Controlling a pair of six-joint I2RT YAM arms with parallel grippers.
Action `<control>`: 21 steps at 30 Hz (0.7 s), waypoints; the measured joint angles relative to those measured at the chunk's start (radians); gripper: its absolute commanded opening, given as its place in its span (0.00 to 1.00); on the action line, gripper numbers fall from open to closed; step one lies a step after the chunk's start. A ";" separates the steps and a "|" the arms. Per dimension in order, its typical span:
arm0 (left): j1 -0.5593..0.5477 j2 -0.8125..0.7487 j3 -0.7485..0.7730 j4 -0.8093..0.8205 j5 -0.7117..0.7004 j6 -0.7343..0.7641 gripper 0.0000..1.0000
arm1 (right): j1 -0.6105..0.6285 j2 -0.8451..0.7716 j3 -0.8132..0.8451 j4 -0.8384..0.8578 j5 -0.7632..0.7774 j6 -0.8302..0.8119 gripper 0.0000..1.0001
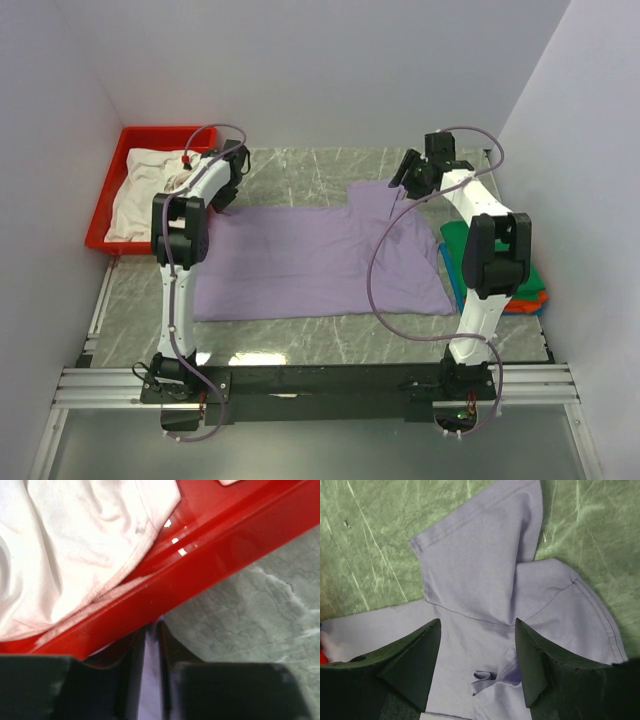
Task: Fold and stack the t-shirts
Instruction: Fold the tshirt
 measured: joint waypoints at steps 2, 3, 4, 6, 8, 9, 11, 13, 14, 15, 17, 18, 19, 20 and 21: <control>0.003 0.000 -0.001 0.001 0.000 -0.002 0.16 | 0.000 0.006 0.006 0.000 -0.002 0.000 0.67; 0.004 0.000 -0.001 0.001 0.001 -0.002 0.16 | 0.000 0.012 0.012 0.000 -0.002 0.000 0.67; 0.005 0.000 -0.002 0.001 0.001 -0.003 0.15 | 0.000 0.016 0.015 0.001 -0.003 0.000 0.67; 0.005 0.000 -0.004 0.004 0.001 -0.003 0.11 | 0.000 0.031 0.025 -0.002 -0.002 0.000 0.67; 0.005 -0.003 -0.010 0.011 0.001 0.000 0.08 | 0.000 0.052 0.046 -0.008 0.002 0.000 0.67; 0.005 -0.006 -0.016 0.017 0.001 0.001 0.06 | 0.000 0.066 0.063 -0.012 0.006 0.000 0.67; 0.005 -0.018 -0.037 0.032 0.003 0.009 0.04 | -0.001 0.103 0.112 -0.031 0.024 0.000 0.67; 0.005 -0.035 -0.065 0.047 0.008 0.013 0.03 | -0.005 0.148 0.175 -0.045 0.042 0.001 0.66; 0.006 -0.041 -0.075 0.051 0.010 0.016 0.02 | -0.007 0.167 0.201 -0.052 0.052 0.002 0.65; 0.006 -0.048 -0.087 0.058 0.014 0.019 0.01 | -0.011 0.192 0.235 -0.063 0.062 0.005 0.64; 0.006 -0.057 -0.101 0.066 0.019 0.024 0.01 | -0.024 0.241 0.294 -0.073 0.080 0.016 0.60; 0.007 -0.060 -0.106 0.070 0.022 0.028 0.01 | -0.031 0.261 0.314 -0.078 0.085 0.022 0.58; 0.007 -0.065 -0.114 0.076 0.025 0.031 0.01 | -0.038 0.277 0.330 -0.084 0.090 0.029 0.57; 0.008 -0.068 -0.119 0.080 0.027 0.037 0.01 | -0.045 0.297 0.350 -0.092 0.094 0.035 0.54; 0.008 -0.072 -0.126 0.087 0.028 0.040 0.01 | -0.050 0.322 0.376 -0.103 0.097 0.043 0.54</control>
